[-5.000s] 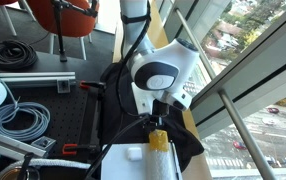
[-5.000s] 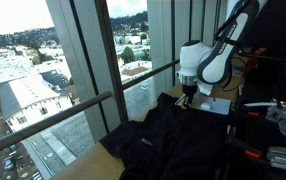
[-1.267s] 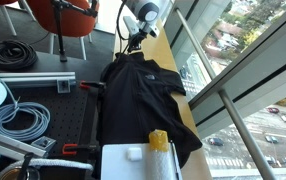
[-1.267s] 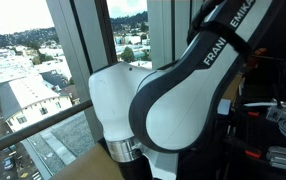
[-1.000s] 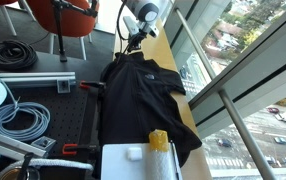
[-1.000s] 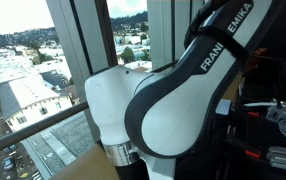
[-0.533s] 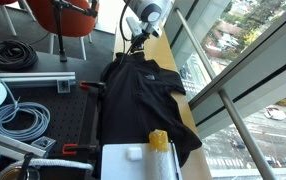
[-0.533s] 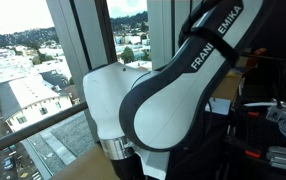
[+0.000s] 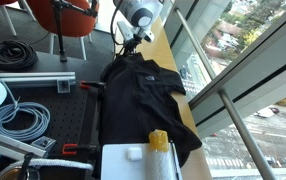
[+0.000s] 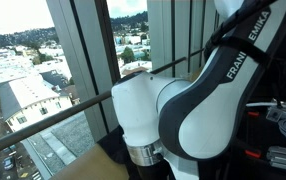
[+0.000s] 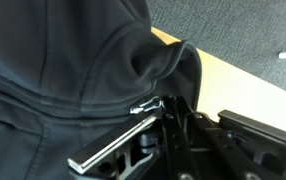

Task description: Zip up the black jumper

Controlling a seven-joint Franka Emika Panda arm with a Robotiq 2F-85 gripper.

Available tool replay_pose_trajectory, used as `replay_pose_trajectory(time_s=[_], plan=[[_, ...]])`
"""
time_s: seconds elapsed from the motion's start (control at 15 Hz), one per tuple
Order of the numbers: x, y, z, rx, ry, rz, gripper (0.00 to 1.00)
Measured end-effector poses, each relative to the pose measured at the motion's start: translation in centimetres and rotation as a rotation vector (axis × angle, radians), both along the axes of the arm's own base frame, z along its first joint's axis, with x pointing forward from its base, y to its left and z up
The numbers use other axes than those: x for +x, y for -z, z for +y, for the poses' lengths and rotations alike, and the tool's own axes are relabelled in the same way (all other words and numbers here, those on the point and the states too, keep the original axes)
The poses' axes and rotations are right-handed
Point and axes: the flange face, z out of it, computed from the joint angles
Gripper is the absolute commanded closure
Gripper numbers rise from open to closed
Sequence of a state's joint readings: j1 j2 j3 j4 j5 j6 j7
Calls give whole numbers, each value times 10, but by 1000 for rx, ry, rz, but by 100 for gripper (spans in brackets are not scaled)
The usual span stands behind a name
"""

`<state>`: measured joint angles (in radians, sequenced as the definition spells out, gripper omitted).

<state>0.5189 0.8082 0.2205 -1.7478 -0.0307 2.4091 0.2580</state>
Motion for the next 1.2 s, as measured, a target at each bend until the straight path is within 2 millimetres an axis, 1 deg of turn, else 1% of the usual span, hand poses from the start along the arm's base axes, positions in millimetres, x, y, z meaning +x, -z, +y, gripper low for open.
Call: replay_pose_trajectory(time_s=[0.13,0.27,0.6,0.73,0.93,1.2], plan=[[-10,7,-12,-3,-5,3,98],[-14,10,-24,1,-11,-2,98],[-18,-1,-46,16,-31,-22,98],[-18,-7,-51,23,-36,-28,98],[-16,-19,-48,46,-41,-36,98],[-16,-35,-28,110,-34,-29,98]])
